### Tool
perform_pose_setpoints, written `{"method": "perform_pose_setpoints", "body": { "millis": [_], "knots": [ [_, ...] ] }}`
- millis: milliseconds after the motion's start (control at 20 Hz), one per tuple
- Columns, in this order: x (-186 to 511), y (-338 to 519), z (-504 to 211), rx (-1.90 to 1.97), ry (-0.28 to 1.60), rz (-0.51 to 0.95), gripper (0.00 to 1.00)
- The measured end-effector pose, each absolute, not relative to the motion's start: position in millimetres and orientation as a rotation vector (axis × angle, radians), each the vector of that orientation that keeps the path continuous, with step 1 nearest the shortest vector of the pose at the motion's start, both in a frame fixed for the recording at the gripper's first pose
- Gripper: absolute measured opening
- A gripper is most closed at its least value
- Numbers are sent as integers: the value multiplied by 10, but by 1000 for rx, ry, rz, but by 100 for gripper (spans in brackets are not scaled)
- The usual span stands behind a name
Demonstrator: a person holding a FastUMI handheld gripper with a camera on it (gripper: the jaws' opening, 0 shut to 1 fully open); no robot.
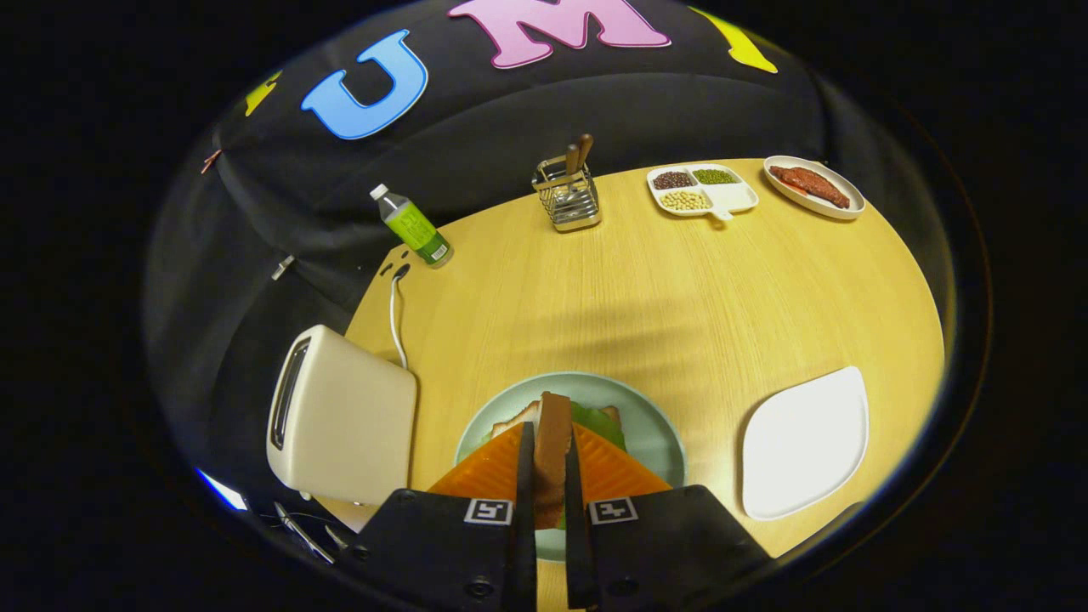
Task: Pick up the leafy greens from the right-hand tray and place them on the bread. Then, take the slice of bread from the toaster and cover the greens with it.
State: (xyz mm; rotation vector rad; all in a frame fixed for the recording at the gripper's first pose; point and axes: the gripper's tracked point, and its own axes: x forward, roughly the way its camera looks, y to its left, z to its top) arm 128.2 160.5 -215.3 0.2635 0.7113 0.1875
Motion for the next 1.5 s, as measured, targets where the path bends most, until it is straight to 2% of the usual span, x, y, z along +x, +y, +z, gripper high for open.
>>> {"method": "perform_pose_setpoints", "body": {
  "millis": [150,250,550,600,700,850,1300,1500],
  "knots": [
    [1287,1564,-2236,220,724,153,22],
    [1297,1509,-2270,189,722,123,29],
    [1240,1433,-2204,116,694,103,69],
    [1231,1436,-2135,115,673,110,85],
    [1200,1415,-1964,98,627,112,99],
    [1166,1369,-1512,95,505,102,99],
    [729,989,534,40,27,26,99],
    [458,732,1050,-19,-102,-10,98]
  ]
}}
